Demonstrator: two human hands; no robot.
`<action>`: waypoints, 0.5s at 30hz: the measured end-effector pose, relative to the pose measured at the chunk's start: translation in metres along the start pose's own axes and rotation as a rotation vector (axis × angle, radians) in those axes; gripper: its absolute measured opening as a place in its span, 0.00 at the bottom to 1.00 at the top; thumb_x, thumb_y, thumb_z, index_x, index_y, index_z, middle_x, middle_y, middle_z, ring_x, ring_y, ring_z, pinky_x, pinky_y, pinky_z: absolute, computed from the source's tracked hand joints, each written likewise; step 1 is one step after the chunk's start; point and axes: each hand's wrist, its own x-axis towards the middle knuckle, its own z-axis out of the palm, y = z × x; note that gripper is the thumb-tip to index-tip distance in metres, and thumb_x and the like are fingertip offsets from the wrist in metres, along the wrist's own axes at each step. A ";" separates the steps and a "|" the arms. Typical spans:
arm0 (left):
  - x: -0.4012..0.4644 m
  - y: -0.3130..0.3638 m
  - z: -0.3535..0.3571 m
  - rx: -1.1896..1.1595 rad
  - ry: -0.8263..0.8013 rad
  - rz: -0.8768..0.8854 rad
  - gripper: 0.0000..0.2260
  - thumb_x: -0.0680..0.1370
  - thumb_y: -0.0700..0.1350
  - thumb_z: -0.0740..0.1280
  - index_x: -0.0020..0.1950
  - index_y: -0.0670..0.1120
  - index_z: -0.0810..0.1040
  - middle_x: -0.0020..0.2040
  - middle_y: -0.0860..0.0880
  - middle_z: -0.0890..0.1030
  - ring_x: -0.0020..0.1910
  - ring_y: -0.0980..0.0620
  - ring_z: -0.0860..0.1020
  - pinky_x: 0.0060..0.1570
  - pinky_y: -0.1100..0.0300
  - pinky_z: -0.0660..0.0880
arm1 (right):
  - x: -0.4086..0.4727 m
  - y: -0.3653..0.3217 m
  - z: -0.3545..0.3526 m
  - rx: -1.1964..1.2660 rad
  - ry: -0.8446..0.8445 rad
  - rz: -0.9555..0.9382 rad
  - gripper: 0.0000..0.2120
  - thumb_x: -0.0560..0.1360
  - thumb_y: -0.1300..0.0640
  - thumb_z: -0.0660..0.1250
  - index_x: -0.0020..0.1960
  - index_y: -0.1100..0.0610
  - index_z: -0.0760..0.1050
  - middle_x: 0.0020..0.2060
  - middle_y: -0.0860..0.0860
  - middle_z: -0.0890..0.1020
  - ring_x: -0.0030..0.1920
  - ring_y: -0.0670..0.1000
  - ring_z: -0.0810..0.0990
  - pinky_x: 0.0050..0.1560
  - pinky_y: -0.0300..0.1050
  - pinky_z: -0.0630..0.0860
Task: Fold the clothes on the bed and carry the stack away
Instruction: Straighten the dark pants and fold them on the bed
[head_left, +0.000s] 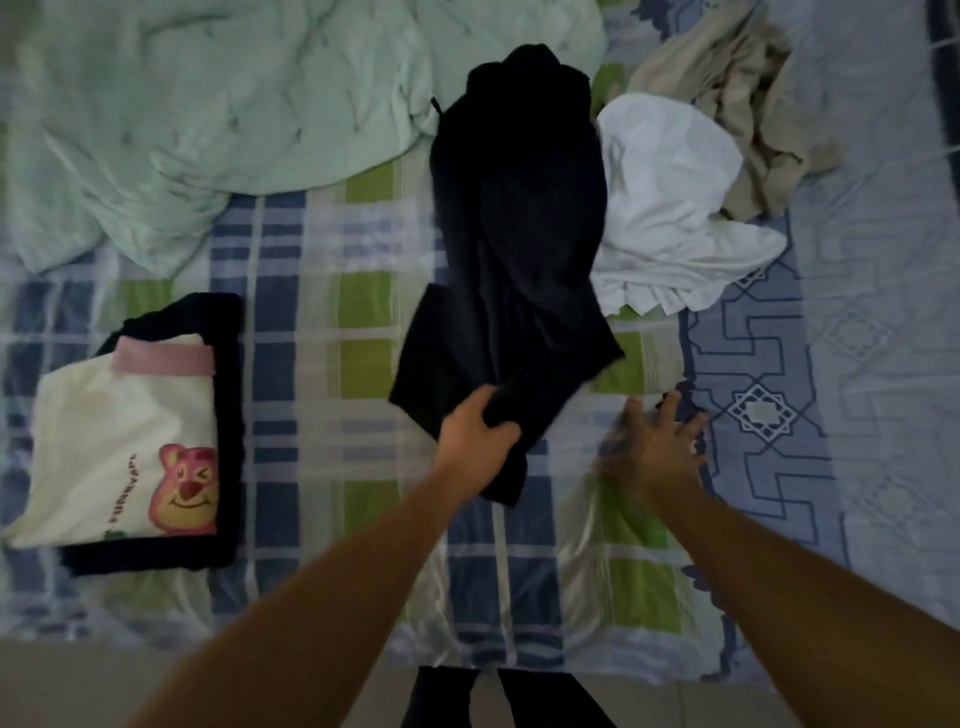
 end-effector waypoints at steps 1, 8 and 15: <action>-0.021 -0.005 0.007 -0.072 -0.056 -0.035 0.23 0.69 0.47 0.69 0.64 0.51 0.80 0.52 0.52 0.83 0.52 0.51 0.80 0.50 0.58 0.75 | -0.001 0.000 -0.001 0.009 -0.006 0.005 0.42 0.78 0.41 0.69 0.83 0.47 0.50 0.82 0.57 0.36 0.79 0.73 0.38 0.72 0.75 0.61; -0.115 -0.033 0.038 -0.496 -0.263 -0.267 0.08 0.64 0.41 0.67 0.42 0.44 0.79 0.36 0.47 0.76 0.37 0.49 0.76 0.38 0.58 0.72 | -0.024 0.003 0.024 0.561 0.253 -0.270 0.07 0.81 0.59 0.66 0.57 0.60 0.78 0.58 0.63 0.79 0.60 0.65 0.77 0.62 0.63 0.75; -0.129 -0.077 0.023 -0.102 -0.460 -0.133 0.06 0.64 0.42 0.67 0.29 0.53 0.73 0.27 0.57 0.73 0.29 0.56 0.74 0.32 0.61 0.70 | -0.062 -0.026 0.042 1.705 -0.119 0.082 0.25 0.81 0.37 0.61 0.65 0.54 0.81 0.53 0.49 0.87 0.59 0.57 0.83 0.59 0.47 0.78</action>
